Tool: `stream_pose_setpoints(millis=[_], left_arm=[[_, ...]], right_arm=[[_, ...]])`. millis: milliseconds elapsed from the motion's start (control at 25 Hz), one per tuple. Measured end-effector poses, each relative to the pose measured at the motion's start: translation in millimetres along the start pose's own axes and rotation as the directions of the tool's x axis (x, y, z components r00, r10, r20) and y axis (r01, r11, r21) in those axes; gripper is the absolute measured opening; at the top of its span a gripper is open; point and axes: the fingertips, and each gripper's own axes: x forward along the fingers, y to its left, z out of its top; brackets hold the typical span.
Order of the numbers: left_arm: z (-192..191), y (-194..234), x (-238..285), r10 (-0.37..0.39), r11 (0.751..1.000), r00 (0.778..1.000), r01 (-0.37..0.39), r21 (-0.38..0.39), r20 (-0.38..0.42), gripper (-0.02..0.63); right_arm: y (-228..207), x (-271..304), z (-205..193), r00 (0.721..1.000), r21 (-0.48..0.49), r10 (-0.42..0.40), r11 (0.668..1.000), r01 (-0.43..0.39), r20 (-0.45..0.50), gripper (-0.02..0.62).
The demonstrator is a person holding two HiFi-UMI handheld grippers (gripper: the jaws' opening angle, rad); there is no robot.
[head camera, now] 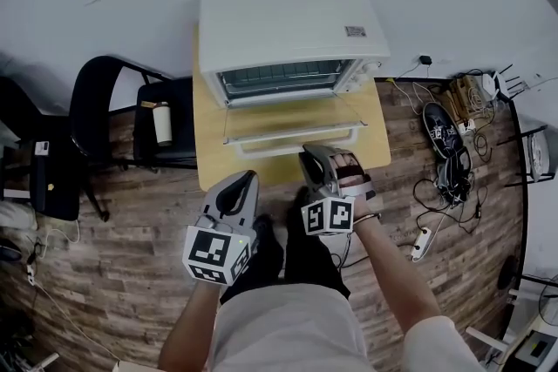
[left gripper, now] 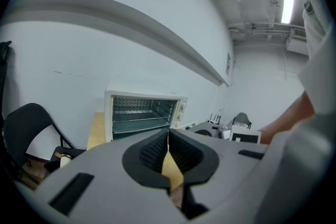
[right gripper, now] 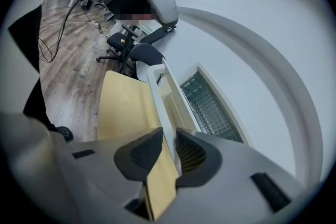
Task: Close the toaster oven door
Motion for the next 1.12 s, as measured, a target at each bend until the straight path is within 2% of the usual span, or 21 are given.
stream_pose_setpoints(millis=[240, 1120], left_arm=[[6, 1, 1, -0.002, 1.0, 1.0, 0.002, 0.001, 0.007, 0.009], [50, 17, 11, 0.001, 1.0, 0.998, -0.003, 0.024, 0.057, 0.009]], right_arm=[[-25, 2, 8, 0.999, -0.001, -0.038, 0.999, 0.038, 0.011, 0.077], [-81, 22, 25, 1.0, -0.009, -0.025, 1.0, 0.025, -0.009, 0.078]])
